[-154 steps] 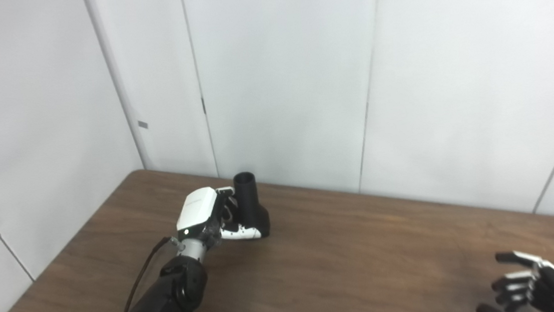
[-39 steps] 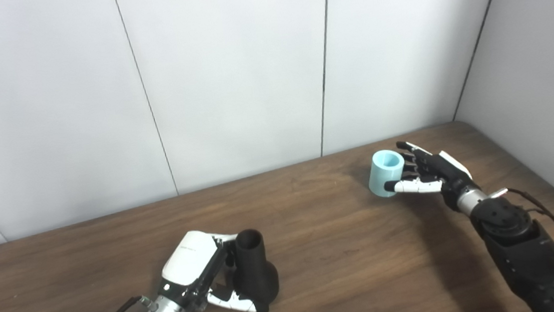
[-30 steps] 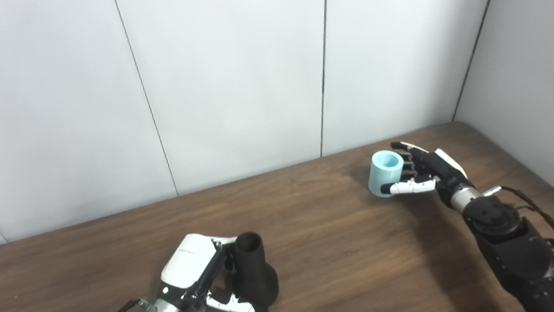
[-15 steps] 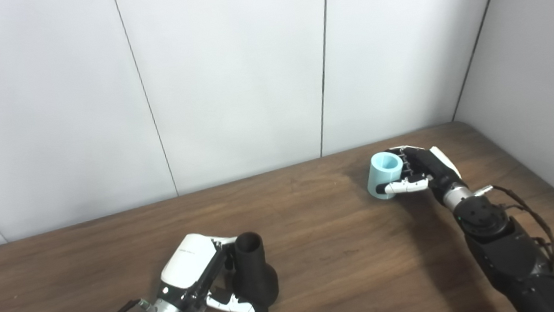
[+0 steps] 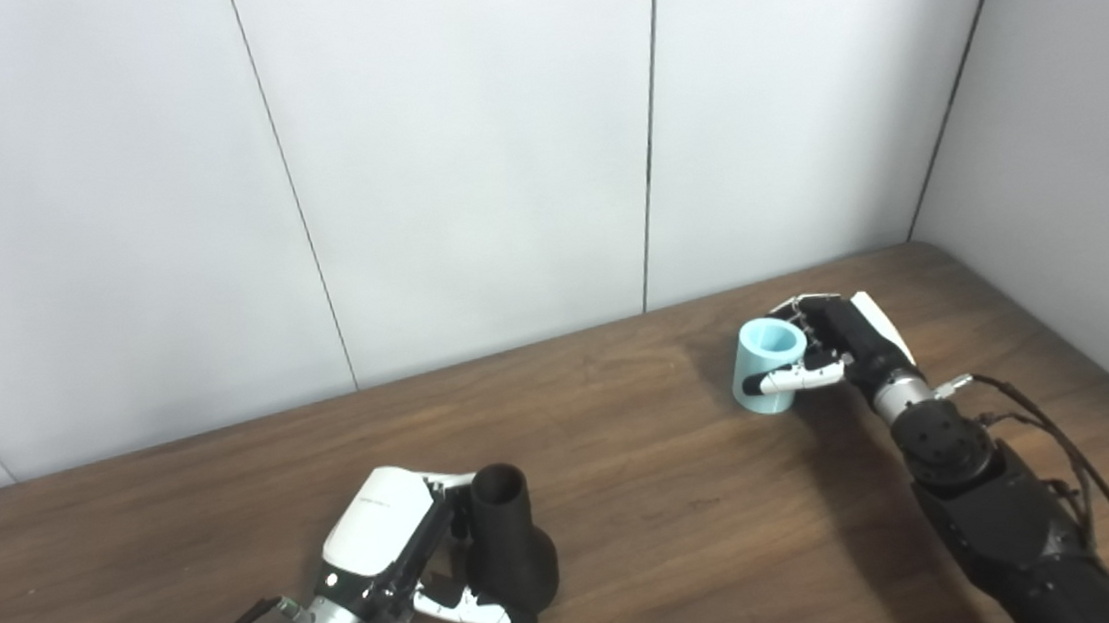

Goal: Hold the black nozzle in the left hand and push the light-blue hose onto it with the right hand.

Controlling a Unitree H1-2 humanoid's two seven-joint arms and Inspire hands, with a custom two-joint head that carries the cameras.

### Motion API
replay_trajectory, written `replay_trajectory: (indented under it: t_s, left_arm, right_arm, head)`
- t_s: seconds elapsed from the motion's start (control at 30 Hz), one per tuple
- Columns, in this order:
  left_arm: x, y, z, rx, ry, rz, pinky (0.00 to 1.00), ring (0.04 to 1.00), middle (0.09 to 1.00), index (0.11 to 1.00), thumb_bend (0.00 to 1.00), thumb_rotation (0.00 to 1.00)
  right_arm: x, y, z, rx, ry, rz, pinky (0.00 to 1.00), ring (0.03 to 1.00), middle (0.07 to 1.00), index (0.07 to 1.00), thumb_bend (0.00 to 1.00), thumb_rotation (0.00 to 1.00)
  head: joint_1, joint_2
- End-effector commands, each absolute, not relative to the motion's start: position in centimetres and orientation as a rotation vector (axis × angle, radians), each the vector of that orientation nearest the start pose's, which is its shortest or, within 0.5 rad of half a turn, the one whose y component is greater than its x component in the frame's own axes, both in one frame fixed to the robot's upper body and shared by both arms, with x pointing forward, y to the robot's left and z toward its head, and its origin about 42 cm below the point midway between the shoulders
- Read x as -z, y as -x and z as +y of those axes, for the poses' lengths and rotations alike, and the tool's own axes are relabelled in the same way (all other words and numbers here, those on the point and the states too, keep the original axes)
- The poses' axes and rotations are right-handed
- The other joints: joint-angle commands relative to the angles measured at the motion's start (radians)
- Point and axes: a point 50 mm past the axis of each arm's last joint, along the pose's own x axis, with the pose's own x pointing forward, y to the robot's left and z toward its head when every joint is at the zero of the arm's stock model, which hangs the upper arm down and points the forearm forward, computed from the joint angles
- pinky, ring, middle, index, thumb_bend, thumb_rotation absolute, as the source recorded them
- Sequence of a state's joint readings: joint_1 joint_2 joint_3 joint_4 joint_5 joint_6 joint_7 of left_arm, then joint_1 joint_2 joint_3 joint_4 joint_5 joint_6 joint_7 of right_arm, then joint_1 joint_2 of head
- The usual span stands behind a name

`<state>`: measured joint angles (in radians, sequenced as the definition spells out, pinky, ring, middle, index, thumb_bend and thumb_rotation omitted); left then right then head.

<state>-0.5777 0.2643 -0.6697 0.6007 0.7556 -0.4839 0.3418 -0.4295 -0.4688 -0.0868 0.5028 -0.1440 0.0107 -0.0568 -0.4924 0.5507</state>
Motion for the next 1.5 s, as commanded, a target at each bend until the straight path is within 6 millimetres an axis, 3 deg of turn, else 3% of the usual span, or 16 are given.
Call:
replay_trajectory:
  t_s: [0.0,0.1,0.27,0.5,0.6,0.93,1.1,1.13,1.2,1.3,1.47]
  left_arm:
    - [-3.9,-35.4,16.2,0.754,-1.127,-0.441,0.30,0.390,0.404,0.500,0.52,0.00]
    - [-3.8,-35.5,16.2,0.751,-1.126,-0.446,0.30,0.388,0.404,0.501,0.52,0.00]
    - [-3.9,-35.5,16.2,0.747,-1.119,-0.440,0.30,0.388,0.405,0.502,0.52,0.00]
    - [-3.9,-35.5,16.1,0.753,-1.119,-0.433,0.31,0.397,0.406,0.502,0.52,0.00]
    - [-3.9,-35.4,16.1,0.752,-1.116,-0.436,0.31,0.397,0.408,0.502,0.52,0.00]
    - [-3.9,-35.5,15.6,0.751,-1.118,-0.431,0.30,0.384,0.400,0.501,0.52,0.00]
    - [-4.0,-35.2,15.0,0.748,-1.123,-0.448,0.27,0.357,0.393,0.497,0.52,0.00]
    - [-4.0,-35.1,14.9,0.747,-1.124,-0.450,0.27,0.354,0.433,0.491,0.52,0.00]
    - [-4.1,-35.0,14.6,0.746,-1.124,-0.449,0.26,0.350,0.401,0.496,0.52,0.00]
    - [-4.3,-34.9,14.3,0.742,-1.124,-0.450,0.27,0.363,0.396,0.498,0.52,0.00]
    - [-4.5,-34.8,13.8,0.731,-1.112,-0.451,0.27,0.352,0.394,0.497,0.52,0.00]
  right_arm:
    - [-17.6,-41.7,-40.9,0.241,0.598,0.002,0.45,0.486,0.494,0.482,0.53,0.00]
    - [-17.3,-41.8,-41.1,0.253,0.613,0.000,0.49,0.509,0.503,0.479,0.53,0.00]
    - [-17.6,-41.9,-40.9,0.259,0.616,-0.011,0.43,0.465,0.477,0.485,0.53,0.00]
    - [-18.9,-41.8,-40.0,0.252,0.575,-0.052,0.42,0.459,0.458,0.490,0.53,0.00]
    - [-20.6,-41.8,-38.8,0.239,0.556,-0.111,0.40,0.448,0.447,0.493,0.53,0.00]
    - [-29.7,-40.4,-31.9,0.137,0.464,-0.283,0.40,0.439,0.470,0.482,0.53,0.00]
    - [-32.8,-39.5,-29.0,0.057,0.471,-0.310,0.37,0.411,0.465,0.480,0.53,0.00]
    - [-33.5,-39.4,-28.4,0.039,0.483,-0.323,0.36,0.404,0.462,0.480,0.53,0.00]
    - [-34.5,-39.2,-27.5,-0.007,0.500,-0.353,0.35,0.404,0.468,0.479,0.53,0.00]
    - [-35.9,-39.3,-26.3,-0.067,0.502,-0.394,0.29,0.358,0.450,0.482,0.53,0.00]
    - [-37.5,-39.1,-24.5,-0.133,0.520,-0.446,0.31,0.375,0.463,0.481,0.53,0.00]
  head:
    - [0.000,0.000]
    - [0.000,0.000]
    - [0.006,0.005]
    - [0.022,0.008]
    - [0.026,0.008]
    - [0.100,0.018]
    - [0.158,0.028]
    - [0.169,0.031]
    - [0.190,0.035]
    - [0.232,0.045]
    - [0.281,0.059]
